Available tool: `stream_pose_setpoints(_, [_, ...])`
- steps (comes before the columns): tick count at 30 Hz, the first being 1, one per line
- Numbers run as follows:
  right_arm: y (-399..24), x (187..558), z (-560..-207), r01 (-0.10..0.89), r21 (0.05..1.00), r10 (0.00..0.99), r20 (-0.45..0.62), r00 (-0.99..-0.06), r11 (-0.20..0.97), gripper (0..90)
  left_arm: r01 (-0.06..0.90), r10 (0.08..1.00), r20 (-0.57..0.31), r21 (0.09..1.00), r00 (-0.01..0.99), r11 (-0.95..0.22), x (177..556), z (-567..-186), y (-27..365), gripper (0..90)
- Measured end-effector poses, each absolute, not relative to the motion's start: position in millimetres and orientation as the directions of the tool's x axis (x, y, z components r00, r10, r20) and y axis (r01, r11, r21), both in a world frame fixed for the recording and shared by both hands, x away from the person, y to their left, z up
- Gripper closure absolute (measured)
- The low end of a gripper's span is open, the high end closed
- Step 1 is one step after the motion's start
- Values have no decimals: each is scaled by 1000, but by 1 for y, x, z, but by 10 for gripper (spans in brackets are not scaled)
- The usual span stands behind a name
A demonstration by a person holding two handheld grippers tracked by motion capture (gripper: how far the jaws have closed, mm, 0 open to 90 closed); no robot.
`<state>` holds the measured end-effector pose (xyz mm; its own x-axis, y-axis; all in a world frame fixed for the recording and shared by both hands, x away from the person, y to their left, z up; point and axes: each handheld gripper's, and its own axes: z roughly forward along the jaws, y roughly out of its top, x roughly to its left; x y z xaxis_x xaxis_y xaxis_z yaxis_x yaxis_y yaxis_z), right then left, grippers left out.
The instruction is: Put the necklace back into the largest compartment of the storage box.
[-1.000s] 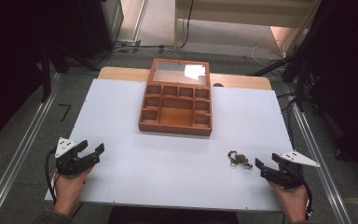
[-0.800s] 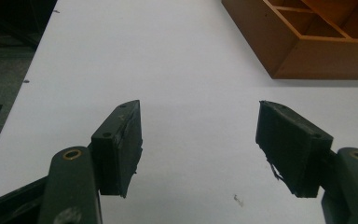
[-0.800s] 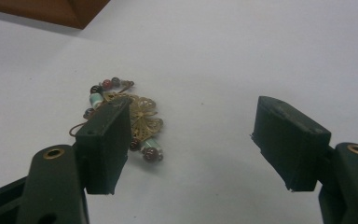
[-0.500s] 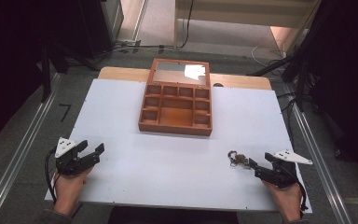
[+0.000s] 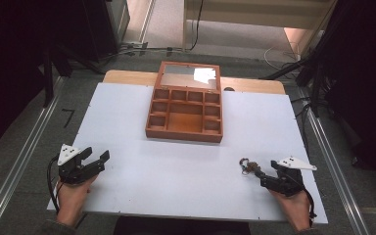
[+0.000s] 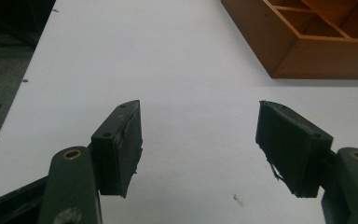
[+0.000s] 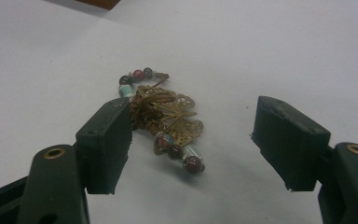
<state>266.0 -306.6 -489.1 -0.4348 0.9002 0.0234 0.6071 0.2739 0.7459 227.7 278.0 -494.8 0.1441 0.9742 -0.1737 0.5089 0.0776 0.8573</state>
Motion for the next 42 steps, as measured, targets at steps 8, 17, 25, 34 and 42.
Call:
stream_pose_setpoints(8, [-299,269,-494,605,732,886,3,-464,315,263,509,974,-174,857,144,78,228,-495,278,314])
stream_pose_setpoints(17, [-290,273,-497,598,724,871,-9,-491,344,264,510,974,-174,857,146,76,228,-495,278,314])
stream_pose_setpoints(25, [-283,279,-500,593,717,860,-19,-510,367,268,511,974,-175,856,146,78,227,-495,279,314])
stream_pose_setpoints(34, [-276,283,-506,598,695,849,-35,-527,399,304,508,973,-179,857,145,82,227,-495,279,314])
stream_pose_setpoints(42, [-278,282,-506,596,705,852,-22,-524,385,447,507,973,-178,858,144,82,227,-495,279,314])
